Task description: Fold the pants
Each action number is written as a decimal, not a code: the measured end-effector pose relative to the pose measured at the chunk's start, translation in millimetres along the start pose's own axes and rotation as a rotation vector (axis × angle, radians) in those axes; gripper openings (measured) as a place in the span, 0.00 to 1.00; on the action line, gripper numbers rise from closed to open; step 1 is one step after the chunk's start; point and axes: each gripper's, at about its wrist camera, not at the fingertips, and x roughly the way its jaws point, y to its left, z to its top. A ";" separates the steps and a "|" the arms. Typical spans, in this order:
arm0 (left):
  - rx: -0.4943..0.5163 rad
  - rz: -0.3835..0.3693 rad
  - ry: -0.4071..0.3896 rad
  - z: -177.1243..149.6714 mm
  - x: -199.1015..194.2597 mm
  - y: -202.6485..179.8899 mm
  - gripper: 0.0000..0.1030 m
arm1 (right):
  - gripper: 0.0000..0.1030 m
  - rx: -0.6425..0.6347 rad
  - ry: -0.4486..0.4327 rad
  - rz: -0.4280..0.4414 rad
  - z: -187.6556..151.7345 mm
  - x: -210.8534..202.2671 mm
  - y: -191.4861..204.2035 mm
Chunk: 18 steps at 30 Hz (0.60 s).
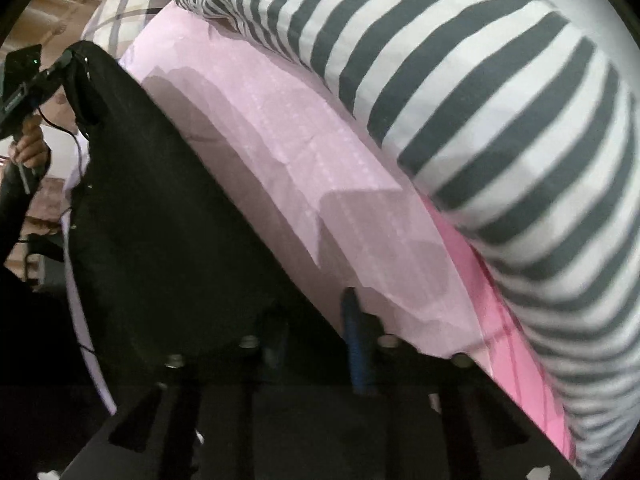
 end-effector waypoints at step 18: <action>0.253 0.069 -0.025 -52.1 -74.9 -40.9 0.06 | 0.07 0.272 -0.379 -0.453 -136.4 -75.3 162.0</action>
